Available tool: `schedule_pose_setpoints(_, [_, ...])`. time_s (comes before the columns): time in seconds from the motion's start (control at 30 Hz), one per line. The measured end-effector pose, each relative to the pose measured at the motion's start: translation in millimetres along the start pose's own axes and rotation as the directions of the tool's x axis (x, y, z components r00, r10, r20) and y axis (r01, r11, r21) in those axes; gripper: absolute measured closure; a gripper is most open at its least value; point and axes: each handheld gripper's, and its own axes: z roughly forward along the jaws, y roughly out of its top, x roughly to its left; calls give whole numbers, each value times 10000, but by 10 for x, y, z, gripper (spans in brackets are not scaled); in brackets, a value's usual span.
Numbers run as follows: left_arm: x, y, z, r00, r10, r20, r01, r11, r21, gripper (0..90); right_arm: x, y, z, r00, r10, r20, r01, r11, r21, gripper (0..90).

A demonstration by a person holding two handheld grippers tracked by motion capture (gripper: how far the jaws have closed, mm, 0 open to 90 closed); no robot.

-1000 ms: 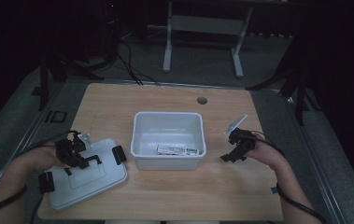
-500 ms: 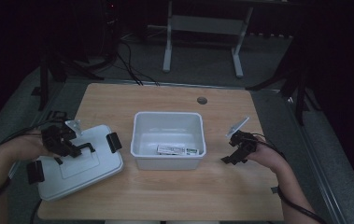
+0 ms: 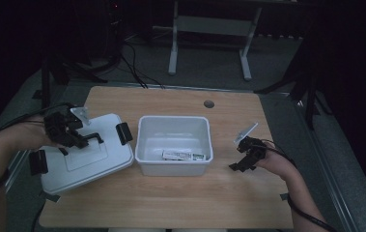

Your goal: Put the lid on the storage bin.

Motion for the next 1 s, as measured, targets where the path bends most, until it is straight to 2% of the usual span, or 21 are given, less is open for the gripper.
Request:
schedule_pose_setpoints(0.2, [-51,241,-121,9990,439,-70,-440,9990,-45,839,7,-4,-1,10000,-6,16,6,10000,26,144])
schedule_pose_setpoints(0.33, [-76,386,-146,9977,671,-96,-672,9977,-99,839,11,-2,9,10000,-10,-22,10,10000,19,145])
schedule_pose_setpoints(0.47, [-93,518,-136,9961,881,-56,-881,9961,-15,839,-1,-15,24,10000,56,-39,-56,10000,64,145])
schedule_pose_setpoints(0.8, [-114,842,-87,9899,1416,34,-1415,9898,-169,839,-5,-47,17,10000,52,-32,-52,10000,63,145])
schedule_pose_setpoints(1.0, [-133,1062,-41,9829,1838,64,-1836,9826,-269,839,-8,-69,-8,10000,54,-6,-54,10000,-22,145])
